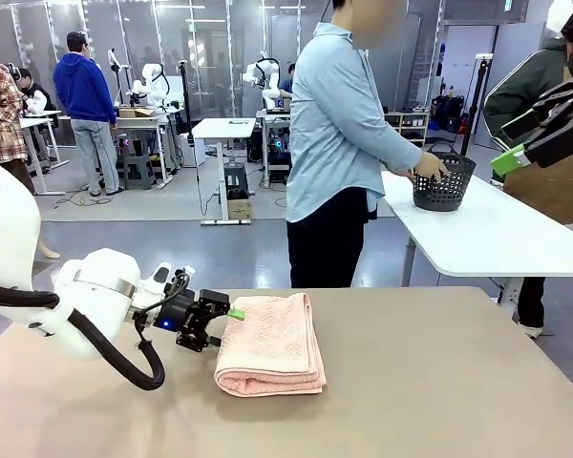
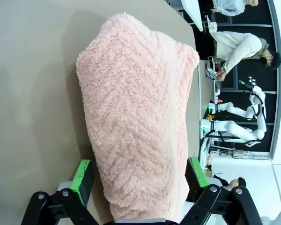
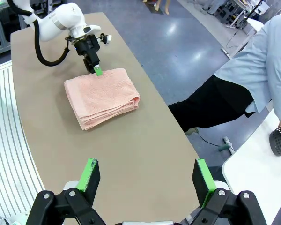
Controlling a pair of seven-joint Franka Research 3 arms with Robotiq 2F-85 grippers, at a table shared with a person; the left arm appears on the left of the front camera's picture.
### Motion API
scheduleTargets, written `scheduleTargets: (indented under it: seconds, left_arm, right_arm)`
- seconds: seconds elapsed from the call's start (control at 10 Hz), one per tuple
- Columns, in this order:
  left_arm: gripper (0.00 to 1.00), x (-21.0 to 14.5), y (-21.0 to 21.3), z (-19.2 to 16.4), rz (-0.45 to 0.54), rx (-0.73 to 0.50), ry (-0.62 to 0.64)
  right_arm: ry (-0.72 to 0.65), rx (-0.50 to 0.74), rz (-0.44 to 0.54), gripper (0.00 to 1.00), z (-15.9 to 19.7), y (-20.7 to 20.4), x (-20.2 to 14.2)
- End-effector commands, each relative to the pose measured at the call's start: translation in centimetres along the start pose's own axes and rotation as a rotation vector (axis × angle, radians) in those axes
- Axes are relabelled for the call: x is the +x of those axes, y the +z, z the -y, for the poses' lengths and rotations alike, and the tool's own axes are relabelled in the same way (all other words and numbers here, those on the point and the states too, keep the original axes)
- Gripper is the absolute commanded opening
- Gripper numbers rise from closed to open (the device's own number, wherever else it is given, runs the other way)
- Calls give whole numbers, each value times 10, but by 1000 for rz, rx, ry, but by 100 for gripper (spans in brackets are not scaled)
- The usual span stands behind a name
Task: Fold the towel.
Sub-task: Pick up the 100 cm Hotel Towel and place it on the left side of the table.
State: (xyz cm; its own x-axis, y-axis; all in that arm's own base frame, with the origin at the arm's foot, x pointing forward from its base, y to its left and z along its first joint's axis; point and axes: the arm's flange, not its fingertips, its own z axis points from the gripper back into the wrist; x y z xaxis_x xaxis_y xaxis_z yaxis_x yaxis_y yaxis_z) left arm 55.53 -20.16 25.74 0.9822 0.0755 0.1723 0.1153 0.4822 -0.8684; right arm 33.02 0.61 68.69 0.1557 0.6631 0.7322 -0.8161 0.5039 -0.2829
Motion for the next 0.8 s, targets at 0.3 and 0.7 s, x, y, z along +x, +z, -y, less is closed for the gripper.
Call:
scheduleTargets:
  seconds: [0.3,0.7]
  left_arm:
    - [6,7,-13,-5,-28,-64,10]
    - [5,10,-12,-4,-35,-83,3]
  right_arm:
    - [-7,-7,-9,100,0,1,1]
    - [-7,-7,-9,100,0,1,1]
